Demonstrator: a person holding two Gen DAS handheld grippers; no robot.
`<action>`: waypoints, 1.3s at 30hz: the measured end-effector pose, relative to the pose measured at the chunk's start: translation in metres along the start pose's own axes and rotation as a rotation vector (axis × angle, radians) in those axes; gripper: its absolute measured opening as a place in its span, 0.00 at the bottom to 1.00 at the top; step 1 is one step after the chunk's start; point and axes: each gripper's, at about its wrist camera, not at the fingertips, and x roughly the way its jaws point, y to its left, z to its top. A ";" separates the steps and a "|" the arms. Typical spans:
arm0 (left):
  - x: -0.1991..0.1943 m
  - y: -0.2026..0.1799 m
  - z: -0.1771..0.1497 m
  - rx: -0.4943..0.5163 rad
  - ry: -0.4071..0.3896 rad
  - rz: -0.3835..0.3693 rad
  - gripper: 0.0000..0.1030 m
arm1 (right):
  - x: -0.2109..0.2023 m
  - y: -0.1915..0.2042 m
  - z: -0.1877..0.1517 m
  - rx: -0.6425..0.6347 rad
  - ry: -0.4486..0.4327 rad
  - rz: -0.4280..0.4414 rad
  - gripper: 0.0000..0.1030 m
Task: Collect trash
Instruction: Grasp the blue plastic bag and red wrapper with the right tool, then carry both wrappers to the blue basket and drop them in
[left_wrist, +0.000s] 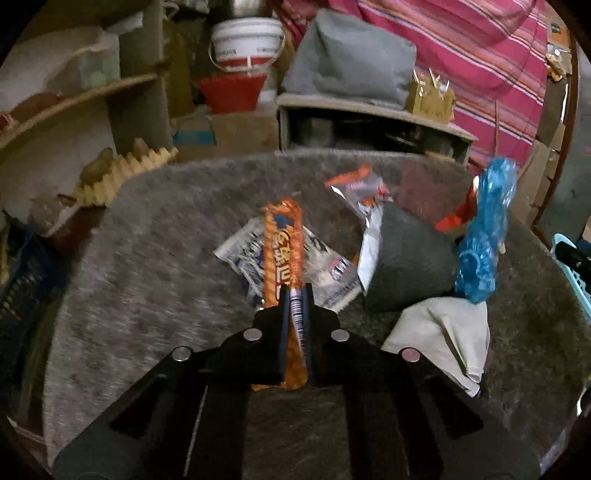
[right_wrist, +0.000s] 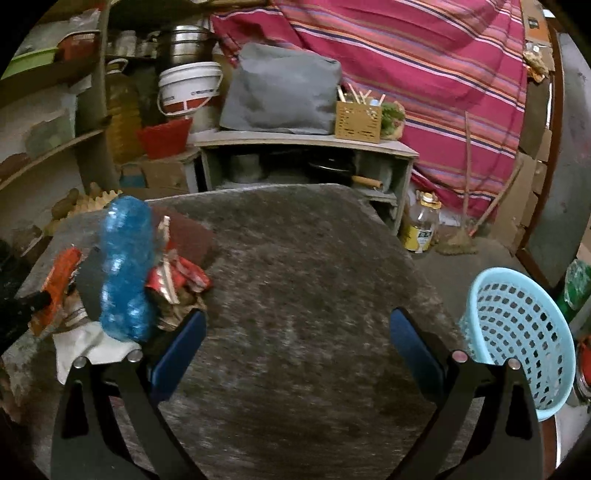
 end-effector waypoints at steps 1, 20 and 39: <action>-0.007 0.003 0.001 0.002 -0.020 0.013 0.05 | 0.000 0.006 0.002 -0.005 -0.001 0.008 0.95; -0.030 0.050 -0.011 -0.049 -0.041 0.056 0.04 | 0.048 0.117 0.021 -0.146 0.096 0.129 0.63; -0.062 -0.028 0.010 0.005 -0.095 -0.033 0.04 | -0.019 -0.001 0.027 -0.028 -0.026 0.236 0.13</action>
